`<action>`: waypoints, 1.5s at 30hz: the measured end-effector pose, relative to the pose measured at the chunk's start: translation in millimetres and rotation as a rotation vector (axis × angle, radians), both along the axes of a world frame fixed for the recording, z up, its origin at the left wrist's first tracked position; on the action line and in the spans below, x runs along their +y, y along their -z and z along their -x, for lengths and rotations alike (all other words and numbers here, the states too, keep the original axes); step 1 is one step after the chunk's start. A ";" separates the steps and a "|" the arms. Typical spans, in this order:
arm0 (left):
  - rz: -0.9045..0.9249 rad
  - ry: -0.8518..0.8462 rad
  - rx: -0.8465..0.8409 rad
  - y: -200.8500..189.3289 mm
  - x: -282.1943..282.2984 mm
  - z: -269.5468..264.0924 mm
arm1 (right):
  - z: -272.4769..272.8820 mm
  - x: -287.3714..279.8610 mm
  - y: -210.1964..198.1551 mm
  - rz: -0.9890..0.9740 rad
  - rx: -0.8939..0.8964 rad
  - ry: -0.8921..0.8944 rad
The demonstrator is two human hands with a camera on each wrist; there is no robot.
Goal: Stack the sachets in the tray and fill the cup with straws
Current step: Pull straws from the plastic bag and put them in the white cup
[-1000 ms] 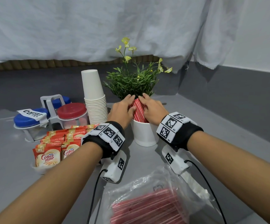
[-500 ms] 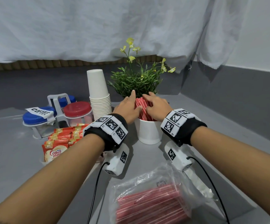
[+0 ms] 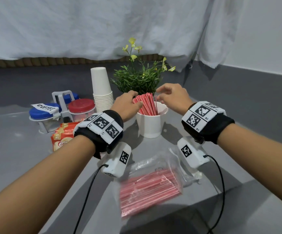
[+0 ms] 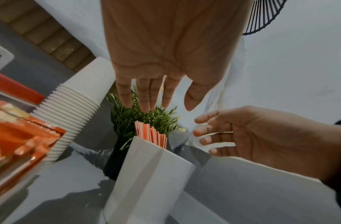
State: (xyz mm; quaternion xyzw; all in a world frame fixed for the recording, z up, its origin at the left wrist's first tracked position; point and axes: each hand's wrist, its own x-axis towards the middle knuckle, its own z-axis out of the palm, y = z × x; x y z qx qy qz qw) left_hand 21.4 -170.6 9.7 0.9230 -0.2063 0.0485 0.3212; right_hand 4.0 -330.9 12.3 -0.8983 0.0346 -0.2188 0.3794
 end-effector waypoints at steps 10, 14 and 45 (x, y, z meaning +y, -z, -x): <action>0.050 0.000 0.261 32.7 1.3 66.6 | 66.8 -9.3 38.7 -0.127 0.222 -0.007; -0.022 0.041 0.376 47.0 -1.8 94.1 | 92.3 -9.6 58.9 -0.181 0.308 0.014; -0.229 -0.010 0.253 99.2 6.0 140.4 | 137.7 24.2 109.1 -0.268 0.344 -0.172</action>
